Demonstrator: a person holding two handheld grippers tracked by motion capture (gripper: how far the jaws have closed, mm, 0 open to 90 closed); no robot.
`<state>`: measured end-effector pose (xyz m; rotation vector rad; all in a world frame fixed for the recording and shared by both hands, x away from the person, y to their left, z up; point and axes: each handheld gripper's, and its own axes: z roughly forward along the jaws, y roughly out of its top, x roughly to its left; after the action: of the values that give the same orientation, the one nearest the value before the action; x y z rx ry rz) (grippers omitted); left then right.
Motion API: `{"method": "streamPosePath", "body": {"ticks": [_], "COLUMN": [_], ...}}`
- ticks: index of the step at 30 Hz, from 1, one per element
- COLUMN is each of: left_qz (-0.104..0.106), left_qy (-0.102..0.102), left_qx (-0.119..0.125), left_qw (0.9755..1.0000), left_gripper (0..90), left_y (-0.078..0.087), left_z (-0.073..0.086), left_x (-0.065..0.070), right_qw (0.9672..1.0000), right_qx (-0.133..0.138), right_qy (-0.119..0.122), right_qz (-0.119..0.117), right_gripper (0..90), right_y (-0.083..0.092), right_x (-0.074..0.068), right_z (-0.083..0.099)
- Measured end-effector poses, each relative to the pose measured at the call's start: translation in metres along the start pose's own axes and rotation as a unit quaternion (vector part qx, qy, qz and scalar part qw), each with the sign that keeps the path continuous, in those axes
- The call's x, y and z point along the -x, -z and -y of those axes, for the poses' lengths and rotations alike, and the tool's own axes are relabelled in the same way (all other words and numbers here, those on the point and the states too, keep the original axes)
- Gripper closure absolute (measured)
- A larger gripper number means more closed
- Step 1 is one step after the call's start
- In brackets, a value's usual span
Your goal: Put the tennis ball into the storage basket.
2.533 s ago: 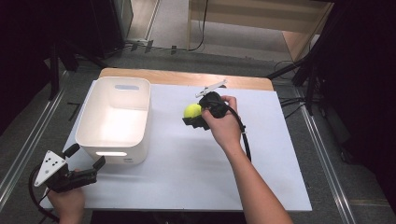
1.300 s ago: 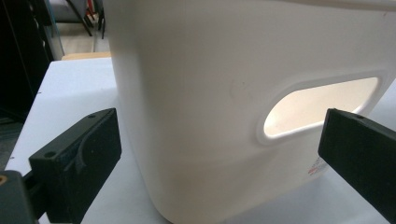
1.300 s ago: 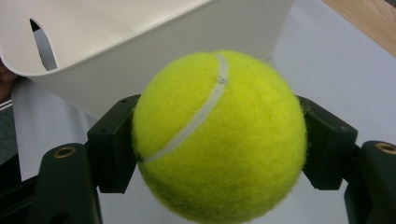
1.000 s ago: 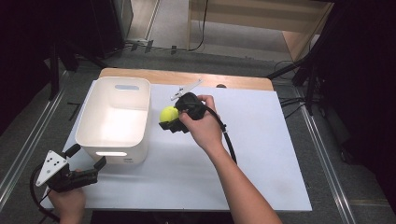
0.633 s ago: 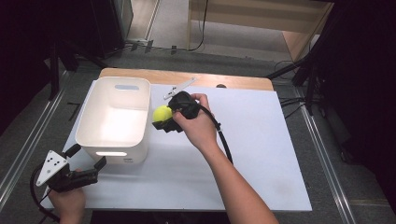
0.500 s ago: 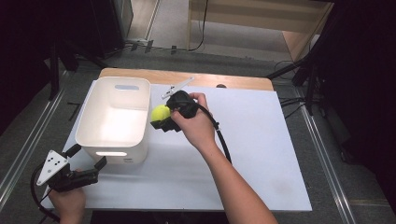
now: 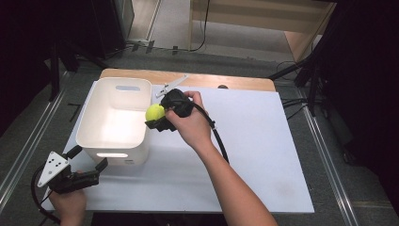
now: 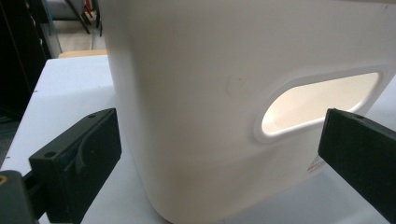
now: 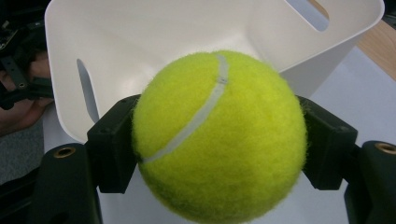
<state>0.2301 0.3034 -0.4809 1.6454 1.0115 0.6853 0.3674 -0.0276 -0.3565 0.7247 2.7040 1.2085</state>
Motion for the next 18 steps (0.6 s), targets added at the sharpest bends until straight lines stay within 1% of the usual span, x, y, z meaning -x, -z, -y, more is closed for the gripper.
{"method": "streamPosePath", "body": {"ticks": [8, 9, 18], "left_qz": [0.000, 0.001, 0.001], "left_qy": [-0.001, 0.000, 0.002], "left_qx": [-0.002, 0.005, 0.007], "left_qw": [1.0000, 1.0000, 1.0000], "left_gripper": [0.0, 0.0, 0.0], "left_y": [0.000, -0.001, -0.001], "left_z": [0.000, 0.000, 0.000], "left_x": [0.000, 0.000, 0.000], "right_qw": [1.0000, 1.0000, 0.9998], "right_qx": [0.000, 0.000, 0.001], "right_qy": [0.003, 0.004, 0.016], "right_qz": [-0.005, -0.006, -0.014], "right_gripper": [23.5, 23.5, 23.5], "right_y": [-0.005, -0.005, -0.009], "right_x": [-0.004, -0.005, -0.012], "right_z": [-0.004, -0.005, -0.016]}}
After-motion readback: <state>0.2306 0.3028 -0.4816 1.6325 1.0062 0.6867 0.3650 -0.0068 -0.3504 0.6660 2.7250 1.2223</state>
